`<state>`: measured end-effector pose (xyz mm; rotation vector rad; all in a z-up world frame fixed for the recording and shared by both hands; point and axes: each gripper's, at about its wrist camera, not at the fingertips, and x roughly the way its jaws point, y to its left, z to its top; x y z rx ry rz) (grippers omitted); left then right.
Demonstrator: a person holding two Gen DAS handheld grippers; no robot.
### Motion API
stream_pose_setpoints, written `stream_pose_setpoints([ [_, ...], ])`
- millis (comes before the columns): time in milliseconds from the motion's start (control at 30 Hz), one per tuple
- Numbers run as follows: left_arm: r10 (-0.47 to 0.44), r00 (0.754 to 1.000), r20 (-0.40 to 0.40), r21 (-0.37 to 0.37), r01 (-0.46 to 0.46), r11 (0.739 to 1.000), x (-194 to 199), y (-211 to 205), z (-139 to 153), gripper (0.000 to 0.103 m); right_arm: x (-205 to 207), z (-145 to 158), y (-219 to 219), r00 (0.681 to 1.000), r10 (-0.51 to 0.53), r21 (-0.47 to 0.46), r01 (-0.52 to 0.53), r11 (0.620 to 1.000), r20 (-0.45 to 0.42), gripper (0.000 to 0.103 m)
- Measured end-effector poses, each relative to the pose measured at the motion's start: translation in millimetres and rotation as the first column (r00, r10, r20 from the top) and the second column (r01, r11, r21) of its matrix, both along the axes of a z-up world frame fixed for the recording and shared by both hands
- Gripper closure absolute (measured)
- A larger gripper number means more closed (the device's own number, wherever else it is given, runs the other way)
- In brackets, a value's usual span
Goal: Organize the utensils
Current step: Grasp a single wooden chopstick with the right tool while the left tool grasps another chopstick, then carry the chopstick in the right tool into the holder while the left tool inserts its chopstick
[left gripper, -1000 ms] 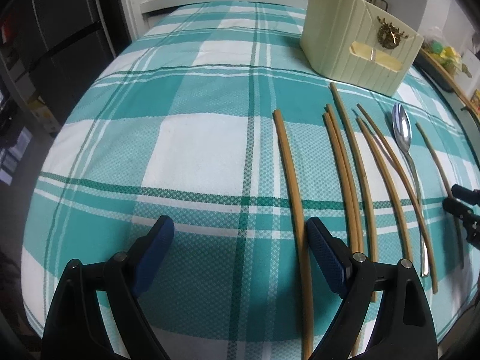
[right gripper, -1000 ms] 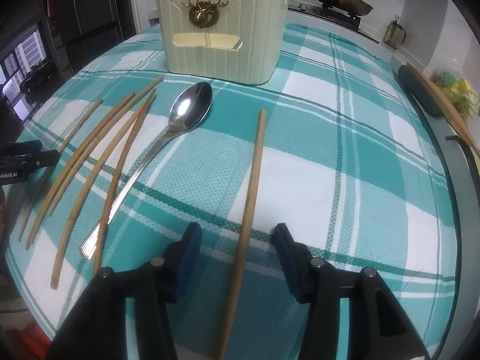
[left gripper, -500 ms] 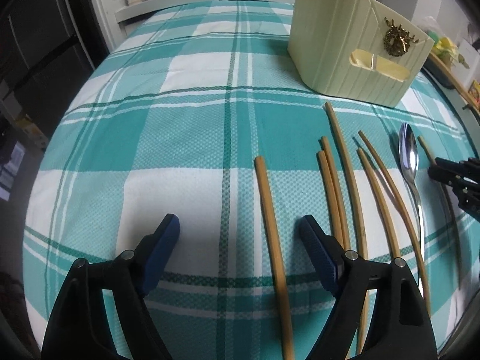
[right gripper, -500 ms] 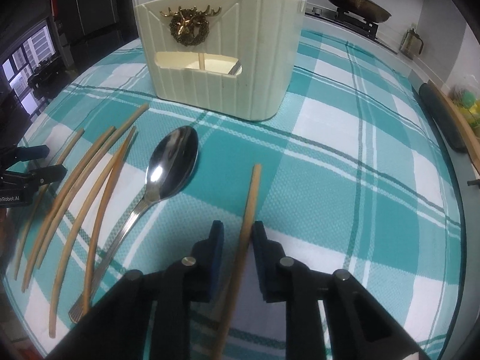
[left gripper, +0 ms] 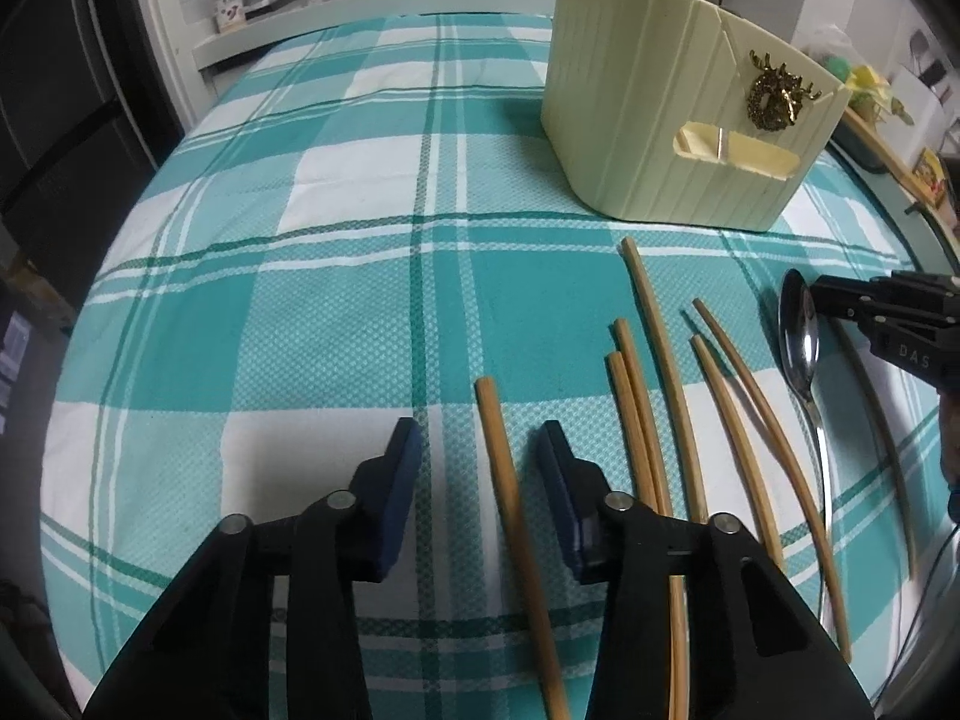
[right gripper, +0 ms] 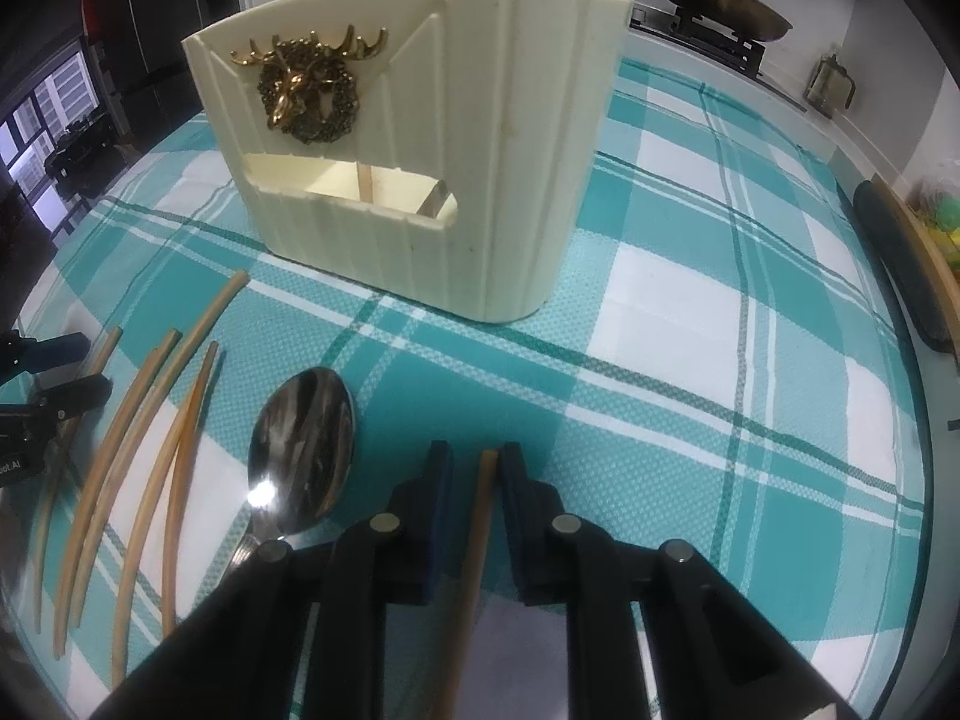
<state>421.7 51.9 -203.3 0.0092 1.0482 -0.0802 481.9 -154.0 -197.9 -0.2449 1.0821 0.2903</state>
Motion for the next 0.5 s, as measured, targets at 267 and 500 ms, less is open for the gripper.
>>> stream_pose_setpoints([
  [267,-0.002,1.000,0.031,-0.041,0.003,0.999,11,8,2,0.096,7,0,-4,0.998,-0.052,0.038,0.051,0.998,0.029,0.096],
  [500,0.030,0.991,0.132,-0.132,-0.012,0.991,-13,23,52,0.098,-9,37,-20,0.993,-0.081,0.130,0.070,0.989,0.081,0.096],
])
